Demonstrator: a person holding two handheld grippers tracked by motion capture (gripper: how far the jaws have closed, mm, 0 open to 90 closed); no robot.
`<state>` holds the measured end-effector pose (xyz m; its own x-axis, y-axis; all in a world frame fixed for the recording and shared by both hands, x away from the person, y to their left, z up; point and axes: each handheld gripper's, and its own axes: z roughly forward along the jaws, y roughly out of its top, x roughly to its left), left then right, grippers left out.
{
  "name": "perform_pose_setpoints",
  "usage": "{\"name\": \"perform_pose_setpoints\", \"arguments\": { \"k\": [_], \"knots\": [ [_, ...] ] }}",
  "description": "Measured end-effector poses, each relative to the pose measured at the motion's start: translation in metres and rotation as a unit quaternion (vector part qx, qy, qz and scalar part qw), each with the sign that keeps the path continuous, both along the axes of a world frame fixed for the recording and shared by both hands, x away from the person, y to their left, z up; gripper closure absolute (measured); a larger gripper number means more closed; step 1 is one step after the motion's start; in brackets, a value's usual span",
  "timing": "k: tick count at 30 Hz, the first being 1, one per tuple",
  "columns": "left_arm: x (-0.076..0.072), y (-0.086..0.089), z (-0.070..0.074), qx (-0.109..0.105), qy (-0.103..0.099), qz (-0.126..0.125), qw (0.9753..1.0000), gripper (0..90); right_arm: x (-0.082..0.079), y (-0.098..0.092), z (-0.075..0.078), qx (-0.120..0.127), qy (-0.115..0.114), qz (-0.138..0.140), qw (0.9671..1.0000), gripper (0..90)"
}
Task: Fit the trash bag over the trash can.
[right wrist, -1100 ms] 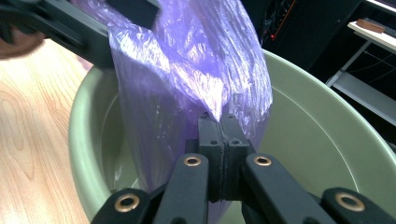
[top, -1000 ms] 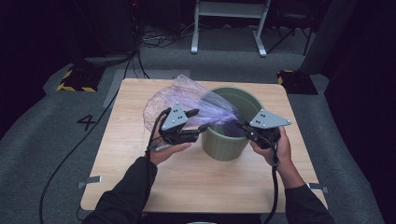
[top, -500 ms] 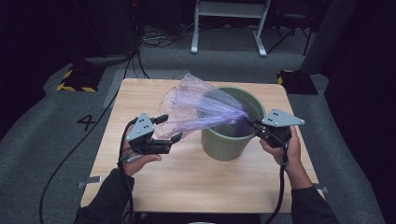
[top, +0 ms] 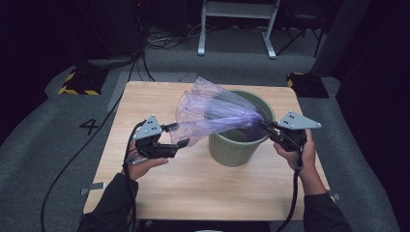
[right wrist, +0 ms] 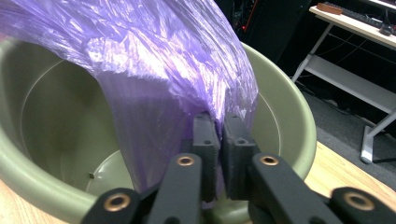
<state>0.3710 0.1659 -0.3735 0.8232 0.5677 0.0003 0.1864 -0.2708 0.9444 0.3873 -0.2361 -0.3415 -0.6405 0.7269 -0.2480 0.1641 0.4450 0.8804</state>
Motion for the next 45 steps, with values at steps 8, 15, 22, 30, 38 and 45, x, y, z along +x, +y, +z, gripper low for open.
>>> {"name": "perform_pose_setpoints", "arguments": {
  "k": [8,15,22,30,38,45],
  "knots": [
    [-0.007,-0.013,0.013,0.018,-0.067,0.0,0.9976,86.3,-0.005,-0.004,0.002,0.013,-0.006,0.054,0.9985,55.1],
    [-0.009,-0.011,0.024,0.007,-0.086,-0.001,0.9963,88.9,-0.01,0.001,0.006,0.003,0.003,0.085,0.9964,51.1],
    [-0.014,-0.012,0.035,-0.006,-0.105,-0.003,0.9944,88.8,0.003,0.018,0.008,-0.005,0.037,0.087,0.9955,80.9],
    [-0.016,-0.02,0.042,0.0,-0.115,-0.014,0.9933,88.7,0.013,0.036,0.007,-0.02,0.076,0.063,0.9949,31.0],
    [-0.013,-0.015,0.045,0.009,-0.122,0.001,0.9925,88.9,-0.001,0.015,0.013,-0.02,0.037,0.077,0.9961,21.9],
    [-0.012,-0.016,0.046,0.012,-0.118,0.004,0.993,88.9,-0.012,-0.006,0.02,0.016,0.012,0.103,0.9944,30.9]
  ]
}}
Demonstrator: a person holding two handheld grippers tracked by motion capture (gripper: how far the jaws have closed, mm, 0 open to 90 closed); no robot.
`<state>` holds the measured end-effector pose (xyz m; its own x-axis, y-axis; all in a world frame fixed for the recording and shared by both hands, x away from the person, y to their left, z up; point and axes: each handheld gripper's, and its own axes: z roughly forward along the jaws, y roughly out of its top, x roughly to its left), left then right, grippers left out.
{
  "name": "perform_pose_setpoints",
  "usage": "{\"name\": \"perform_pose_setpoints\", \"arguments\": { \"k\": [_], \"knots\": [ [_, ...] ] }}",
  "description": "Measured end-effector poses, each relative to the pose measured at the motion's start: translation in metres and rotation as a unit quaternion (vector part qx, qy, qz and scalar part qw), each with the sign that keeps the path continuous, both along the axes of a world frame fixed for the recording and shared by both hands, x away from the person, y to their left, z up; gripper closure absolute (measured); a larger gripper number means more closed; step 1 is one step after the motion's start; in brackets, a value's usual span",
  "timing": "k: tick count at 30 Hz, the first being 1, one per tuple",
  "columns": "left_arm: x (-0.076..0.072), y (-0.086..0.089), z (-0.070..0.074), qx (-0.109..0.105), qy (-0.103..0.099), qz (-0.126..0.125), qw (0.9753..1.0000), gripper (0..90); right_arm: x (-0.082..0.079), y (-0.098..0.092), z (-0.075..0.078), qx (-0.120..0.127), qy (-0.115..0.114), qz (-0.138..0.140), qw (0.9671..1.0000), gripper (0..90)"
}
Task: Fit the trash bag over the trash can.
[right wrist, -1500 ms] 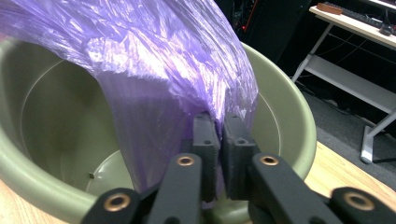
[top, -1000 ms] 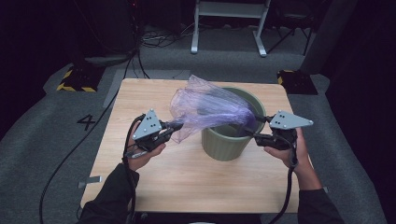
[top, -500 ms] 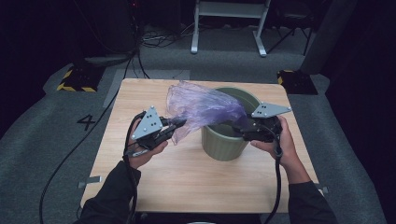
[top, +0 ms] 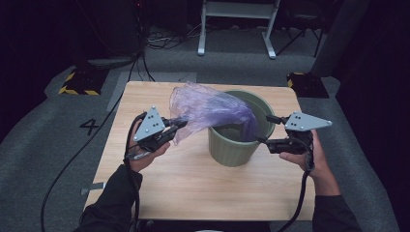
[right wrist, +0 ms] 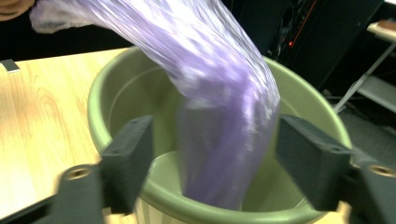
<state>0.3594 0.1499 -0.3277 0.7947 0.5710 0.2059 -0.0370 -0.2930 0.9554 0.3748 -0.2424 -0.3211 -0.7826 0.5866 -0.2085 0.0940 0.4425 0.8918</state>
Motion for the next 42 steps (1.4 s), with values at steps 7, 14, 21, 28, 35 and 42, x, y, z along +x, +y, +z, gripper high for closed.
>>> {"name": "perform_pose_setpoints", "arguments": {
  "k": [7,14,21,28,35,42],
  "knots": [
    [-0.003,-0.037,0.003,0.035,-0.015,-0.033,0.9987,88.8,-0.013,0.025,0.015,-0.009,-0.031,0.021,0.9992,29.1],
    [-0.002,-0.057,0.001,0.048,-0.01,-0.048,0.9976,88.3,-0.028,0.052,0.029,-0.008,-0.086,0.056,0.9946,27.7],
    [-0.004,-0.069,-0.002,0.069,-0.008,-0.069,0.9952,87.9,-0.031,0.068,0.031,-0.029,-0.118,0.078,0.9896,40.0],
    [-0.006,-0.072,-0.004,0.073,-0.005,-0.081,0.994,87.2,-0.018,0.076,0.023,-0.052,-0.107,0.084,0.9893,64.5],
    [-0.007,-0.072,-0.009,0.072,-0.001,-0.084,0.9938,82.8,-0.013,0.081,0.008,-0.064,-0.088,0.092,0.9898,90.0],
    [-0.008,-0.059,-0.013,0.039,0.019,-0.074,0.9963,46.3,-0.013,0.075,0.004,-0.054,-0.08,0.06,0.9935,90.0]
  ]
}}
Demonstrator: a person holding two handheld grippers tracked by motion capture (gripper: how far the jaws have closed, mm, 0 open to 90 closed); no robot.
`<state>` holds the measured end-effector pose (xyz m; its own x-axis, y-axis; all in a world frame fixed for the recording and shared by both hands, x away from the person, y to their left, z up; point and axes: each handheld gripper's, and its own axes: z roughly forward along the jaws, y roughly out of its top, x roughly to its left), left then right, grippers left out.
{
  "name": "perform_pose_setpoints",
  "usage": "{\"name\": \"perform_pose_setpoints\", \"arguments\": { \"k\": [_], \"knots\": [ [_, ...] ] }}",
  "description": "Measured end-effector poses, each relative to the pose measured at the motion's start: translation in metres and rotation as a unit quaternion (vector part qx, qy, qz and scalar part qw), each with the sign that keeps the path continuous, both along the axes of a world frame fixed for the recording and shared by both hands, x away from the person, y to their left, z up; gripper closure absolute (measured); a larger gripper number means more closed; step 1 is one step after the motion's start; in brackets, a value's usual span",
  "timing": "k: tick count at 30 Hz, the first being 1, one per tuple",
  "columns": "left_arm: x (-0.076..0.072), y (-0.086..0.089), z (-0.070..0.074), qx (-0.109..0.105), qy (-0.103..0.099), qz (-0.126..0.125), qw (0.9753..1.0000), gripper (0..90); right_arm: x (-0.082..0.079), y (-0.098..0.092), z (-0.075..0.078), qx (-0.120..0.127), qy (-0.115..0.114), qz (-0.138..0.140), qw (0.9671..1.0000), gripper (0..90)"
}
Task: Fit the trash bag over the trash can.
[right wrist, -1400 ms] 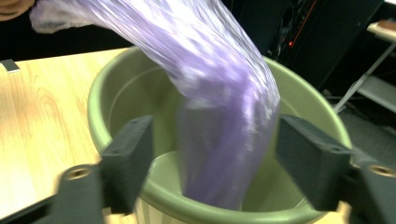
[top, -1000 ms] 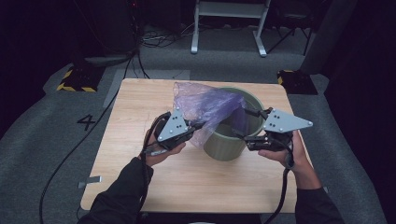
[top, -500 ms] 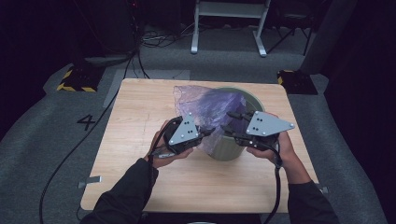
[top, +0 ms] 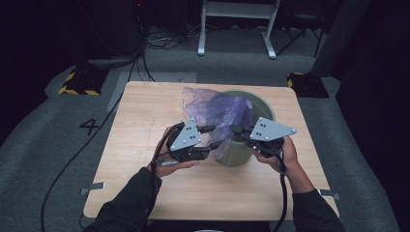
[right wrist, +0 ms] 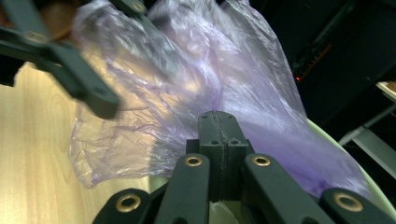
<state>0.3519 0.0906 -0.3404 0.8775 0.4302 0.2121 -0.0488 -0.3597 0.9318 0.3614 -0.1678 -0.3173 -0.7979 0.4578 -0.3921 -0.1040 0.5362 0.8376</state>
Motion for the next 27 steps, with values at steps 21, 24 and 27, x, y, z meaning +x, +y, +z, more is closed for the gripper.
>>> {"name": "perform_pose_setpoints", "arguments": {
  "k": [21,24,27],
  "knots": [
    [-0.003,0.015,-0.013,0.001,0.006,-0.013,0.9999,65.0,-0.007,-0.035,0.003,0.082,0.02,-0.015,0.9963,68.7],
    [-0.002,0.009,-0.013,0.008,0.004,-0.02,0.9998,71.0,-0.012,-0.031,0.01,0.092,0.025,0.009,0.9954,50.5],
    [-0.001,0.005,-0.014,0.009,0.008,-0.024,0.9996,72.8,-0.015,-0.021,0.017,0.097,0.023,0.021,0.9948,38.7]
  ]
}}
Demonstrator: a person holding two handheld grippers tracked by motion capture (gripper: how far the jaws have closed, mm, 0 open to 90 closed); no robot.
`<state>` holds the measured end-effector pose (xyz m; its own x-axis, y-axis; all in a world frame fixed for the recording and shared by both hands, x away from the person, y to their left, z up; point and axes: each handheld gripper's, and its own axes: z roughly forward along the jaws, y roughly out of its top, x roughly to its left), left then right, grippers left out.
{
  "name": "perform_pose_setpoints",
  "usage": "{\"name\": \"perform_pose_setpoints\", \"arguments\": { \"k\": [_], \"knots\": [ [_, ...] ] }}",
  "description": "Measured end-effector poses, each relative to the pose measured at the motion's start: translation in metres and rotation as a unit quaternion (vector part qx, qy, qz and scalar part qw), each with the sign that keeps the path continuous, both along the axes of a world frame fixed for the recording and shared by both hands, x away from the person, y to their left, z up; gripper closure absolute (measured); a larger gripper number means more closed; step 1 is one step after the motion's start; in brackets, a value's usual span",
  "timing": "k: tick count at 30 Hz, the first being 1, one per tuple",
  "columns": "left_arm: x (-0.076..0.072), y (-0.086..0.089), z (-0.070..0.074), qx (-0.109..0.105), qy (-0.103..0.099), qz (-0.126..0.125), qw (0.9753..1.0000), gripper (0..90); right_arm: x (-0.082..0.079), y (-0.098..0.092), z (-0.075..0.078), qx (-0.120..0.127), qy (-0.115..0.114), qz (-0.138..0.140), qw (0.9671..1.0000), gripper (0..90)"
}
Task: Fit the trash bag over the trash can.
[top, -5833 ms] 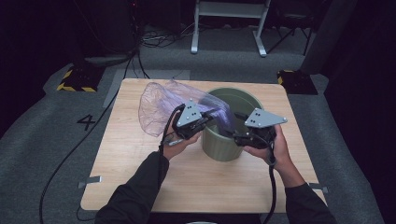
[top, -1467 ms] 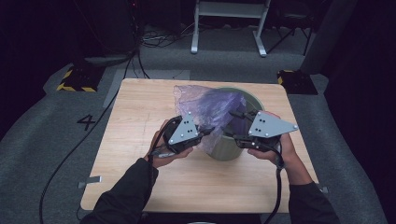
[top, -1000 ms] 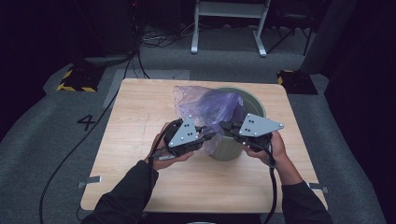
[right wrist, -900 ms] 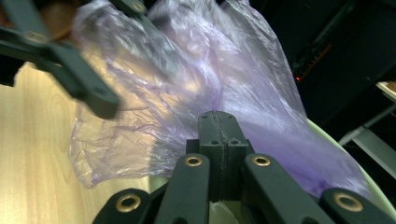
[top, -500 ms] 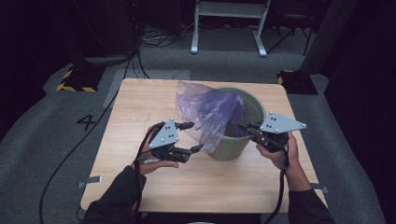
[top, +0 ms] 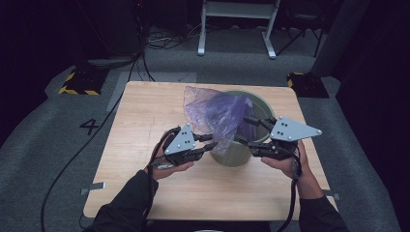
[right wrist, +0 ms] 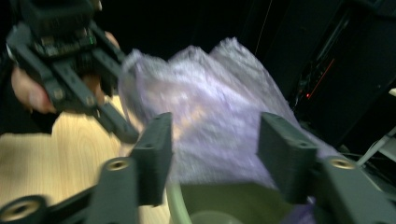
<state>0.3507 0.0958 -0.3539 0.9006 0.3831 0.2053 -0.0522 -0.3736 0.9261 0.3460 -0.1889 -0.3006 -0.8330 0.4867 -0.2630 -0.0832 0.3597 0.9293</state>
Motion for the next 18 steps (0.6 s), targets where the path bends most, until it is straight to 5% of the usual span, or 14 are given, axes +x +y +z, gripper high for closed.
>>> {"name": "perform_pose_setpoints", "arguments": {
  "k": [6,10,15,18],
  "knots": [
    [-0.002,-0.012,-0.002,0.009,-0.002,-0.005,0.9999,73.2,-0.006,0.027,0.006,-0.023,-0.006,0.012,0.9997,26.9],
    [-0.005,-0.018,-0.003,0.016,-0.006,-0.017,0.9997,76.3,-0.003,0.04,0.004,-0.049,0.001,-0.015,0.9987,32.0],
    [-0.013,-0.023,-0.007,0.019,-0.014,-0.037,0.9991,82.3,-0.006,0.036,-0.001,-0.073,0.008,-0.03,0.9968,75.1],
    [-0.015,-0.026,-0.008,0.024,-0.012,-0.041,0.9988,82.6,-0.007,0.031,-0.004,-0.079,0.011,-0.04,0.996,86.1]
  ]
}}
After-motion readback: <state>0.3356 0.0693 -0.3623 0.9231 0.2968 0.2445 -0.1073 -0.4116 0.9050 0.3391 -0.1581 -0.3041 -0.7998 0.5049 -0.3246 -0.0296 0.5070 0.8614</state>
